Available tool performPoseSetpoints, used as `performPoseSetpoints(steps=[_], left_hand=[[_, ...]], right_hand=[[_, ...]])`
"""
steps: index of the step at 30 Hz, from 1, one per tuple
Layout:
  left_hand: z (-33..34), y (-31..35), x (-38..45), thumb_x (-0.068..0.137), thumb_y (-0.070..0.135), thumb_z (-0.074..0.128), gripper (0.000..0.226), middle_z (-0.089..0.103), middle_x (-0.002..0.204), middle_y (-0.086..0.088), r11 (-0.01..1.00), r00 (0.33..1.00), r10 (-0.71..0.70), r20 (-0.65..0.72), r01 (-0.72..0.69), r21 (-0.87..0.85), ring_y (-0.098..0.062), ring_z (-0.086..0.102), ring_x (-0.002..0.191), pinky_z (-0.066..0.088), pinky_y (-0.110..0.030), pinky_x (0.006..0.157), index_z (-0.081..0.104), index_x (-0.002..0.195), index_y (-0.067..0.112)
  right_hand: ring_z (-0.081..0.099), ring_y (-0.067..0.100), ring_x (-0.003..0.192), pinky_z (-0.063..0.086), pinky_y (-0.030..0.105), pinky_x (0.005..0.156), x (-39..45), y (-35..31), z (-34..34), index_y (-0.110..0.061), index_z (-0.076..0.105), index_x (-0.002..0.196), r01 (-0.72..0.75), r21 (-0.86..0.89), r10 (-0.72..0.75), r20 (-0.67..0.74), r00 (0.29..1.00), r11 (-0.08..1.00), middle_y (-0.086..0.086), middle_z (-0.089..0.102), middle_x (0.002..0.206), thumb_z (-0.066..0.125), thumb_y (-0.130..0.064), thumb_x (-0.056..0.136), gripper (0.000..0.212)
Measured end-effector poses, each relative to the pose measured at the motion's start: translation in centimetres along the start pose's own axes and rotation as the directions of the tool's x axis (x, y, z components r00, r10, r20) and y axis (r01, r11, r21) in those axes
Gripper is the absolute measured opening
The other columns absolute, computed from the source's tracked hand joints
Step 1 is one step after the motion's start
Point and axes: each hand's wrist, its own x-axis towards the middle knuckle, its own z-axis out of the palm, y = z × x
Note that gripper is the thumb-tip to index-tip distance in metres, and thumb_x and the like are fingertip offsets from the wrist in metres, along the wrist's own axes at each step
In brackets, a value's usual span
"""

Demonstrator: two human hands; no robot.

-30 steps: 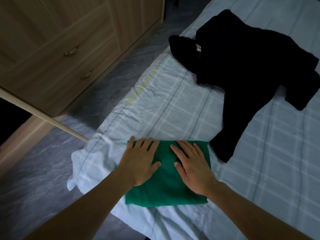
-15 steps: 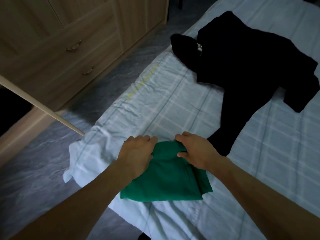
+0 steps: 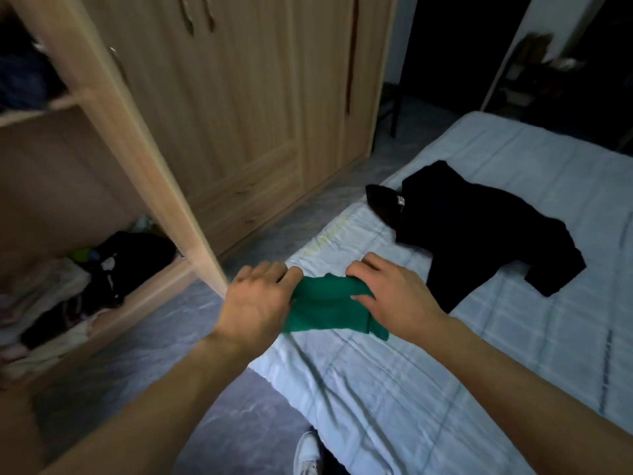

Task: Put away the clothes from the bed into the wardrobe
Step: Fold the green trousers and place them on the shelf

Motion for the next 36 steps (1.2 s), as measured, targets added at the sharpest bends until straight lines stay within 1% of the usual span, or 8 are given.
performPoseSetpoints(steps=[5,9,15,18,22,28,32,36], left_hand=[[-11.5,-2.0,-4.0,0.065,0.016,0.077,0.034,0.061,0.084,-0.002,0.99,0.994,-0.097,-0.053,0.102,0.094,-0.03,0.061,0.075,0.049,-0.04,0.062,0.059,0.094,0.018],[-19.2,-4.3,-8.0,0.066,0.016,0.08,0.034,0.06,0.082,-0.003,0.962,0.978,-0.176,-0.115,0.195,0.191,-0.03,0.059,0.071,0.045,-0.038,0.059,0.06,0.094,0.018],[-28.4,-9.8,-14.6,0.072,0.018,0.072,0.031,0.06,0.085,-0.002,0.902,0.934,-0.274,-0.228,0.332,0.275,-0.032,0.059,0.075,0.047,-0.041,0.061,0.058,0.1,0.018],[-31.8,-13.0,-18.1,0.07,0.018,0.075,0.034,0.061,0.087,-0.002,0.852,0.896,-0.36,-0.259,0.429,0.302,-0.032,0.06,0.078,0.048,-0.042,0.063,0.058,0.1,0.018],[-34.9,-18.1,-23.0,0.068,0.021,0.08,0.04,0.062,0.091,-0.001,0.799,0.854,-0.432,-0.29,0.511,0.317,-0.031,0.061,0.082,0.049,-0.04,0.066,0.06,0.102,0.018],[-37.4,-26.5,-29.1,0.066,0.022,0.083,0.043,0.063,0.091,0.0,0.768,0.822,-0.464,-0.329,0.559,0.313,-0.03,0.061,0.083,0.049,-0.039,0.065,0.06,0.102,0.017],[-37.1,-31.5,-31.0,0.066,0.022,0.083,0.045,0.062,0.093,0.0,0.772,0.825,-0.454,-0.338,0.553,0.313,-0.029,0.061,0.083,0.049,-0.039,0.065,0.058,0.103,0.018],[-35.7,-36.3,-30.0,0.067,0.013,0.077,0.043,0.061,0.093,0.0,0.778,0.823,-0.449,-0.349,0.552,0.301,-0.028,0.059,0.082,0.048,-0.039,0.064,0.057,0.104,0.02]], right_hand=[[0.058,0.022,0.087,0.049,0.04,0.063,1.3,-7.5,-7.6,-0.024,0.054,0.106,0.179,-0.001,-0.178,-0.071,0.981,0.984,-0.004,0.053,0.102,0.067,-0.033,0.089,0.023],[0.059,0.026,0.081,0.05,0.045,0.061,3.3,-14.3,-11.9,-0.026,0.052,0.105,0.305,0.026,-0.3,-0.119,0.947,0.952,-0.004,0.052,0.1,0.068,-0.031,0.088,0.024],[0.062,0.028,0.082,0.051,0.044,0.063,7.7,-25.3,-16.0,-0.025,0.056,0.109,0.493,-0.001,-0.486,-0.168,0.858,0.87,-0.005,0.054,0.101,0.069,-0.035,0.087,0.027],[0.062,0.026,0.084,0.051,0.043,0.065,10.3,-31.2,-17.0,-0.024,0.058,0.109,0.58,0.003,-0.57,-0.181,0.801,0.814,-0.006,0.056,0.102,0.071,-0.034,0.086,0.028],[0.061,0.023,0.086,0.051,0.043,0.067,13.5,-39.1,-16.8,-0.025,0.058,0.109,0.668,0.007,-0.653,-0.202,0.73,0.744,-0.006,0.057,0.1,0.071,-0.032,0.087,0.027],[0.061,0.023,0.085,0.051,0.043,0.066,18.1,-49.0,-14.3,-0.028,0.055,0.112,0.719,-0.02,-0.705,-0.215,0.676,0.695,-0.009,0.054,0.103,0.066,-0.033,0.09,0.026],[0.06,0.022,0.084,0.05,0.04,0.065,21.1,-52.9,-12.5,-0.026,0.055,0.112,0.723,-0.013,-0.708,-0.219,0.672,0.69,-0.009,0.054,0.103,0.066,-0.029,0.09,0.024],[0.058,0.017,0.087,0.049,0.036,0.067,25.3,-54.3,-11.6,-0.028,0.055,0.113,0.701,-0.022,-0.691,-0.192,0.697,0.713,-0.013,0.054,0.105,0.066,-0.031,0.091,0.024]])
